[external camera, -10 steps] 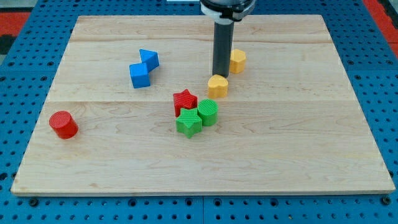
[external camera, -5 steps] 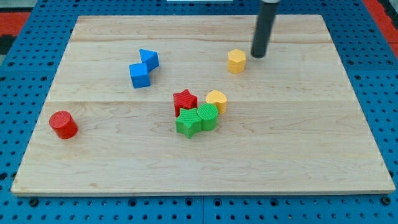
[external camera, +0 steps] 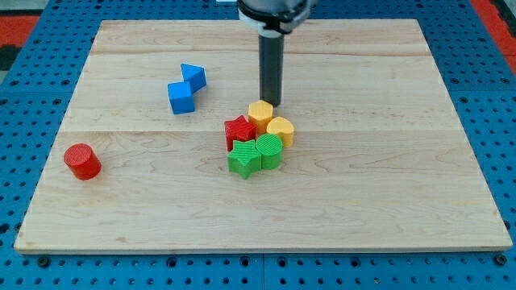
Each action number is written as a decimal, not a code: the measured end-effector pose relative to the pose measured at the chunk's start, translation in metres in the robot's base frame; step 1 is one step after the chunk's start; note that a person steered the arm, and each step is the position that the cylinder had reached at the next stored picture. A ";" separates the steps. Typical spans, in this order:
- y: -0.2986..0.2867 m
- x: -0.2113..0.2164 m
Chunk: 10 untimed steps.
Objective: Move the yellow hexagon and blue triangle into the red star
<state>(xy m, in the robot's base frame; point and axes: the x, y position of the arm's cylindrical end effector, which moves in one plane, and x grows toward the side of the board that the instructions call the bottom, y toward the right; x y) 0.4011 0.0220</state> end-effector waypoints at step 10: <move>-0.090 -0.034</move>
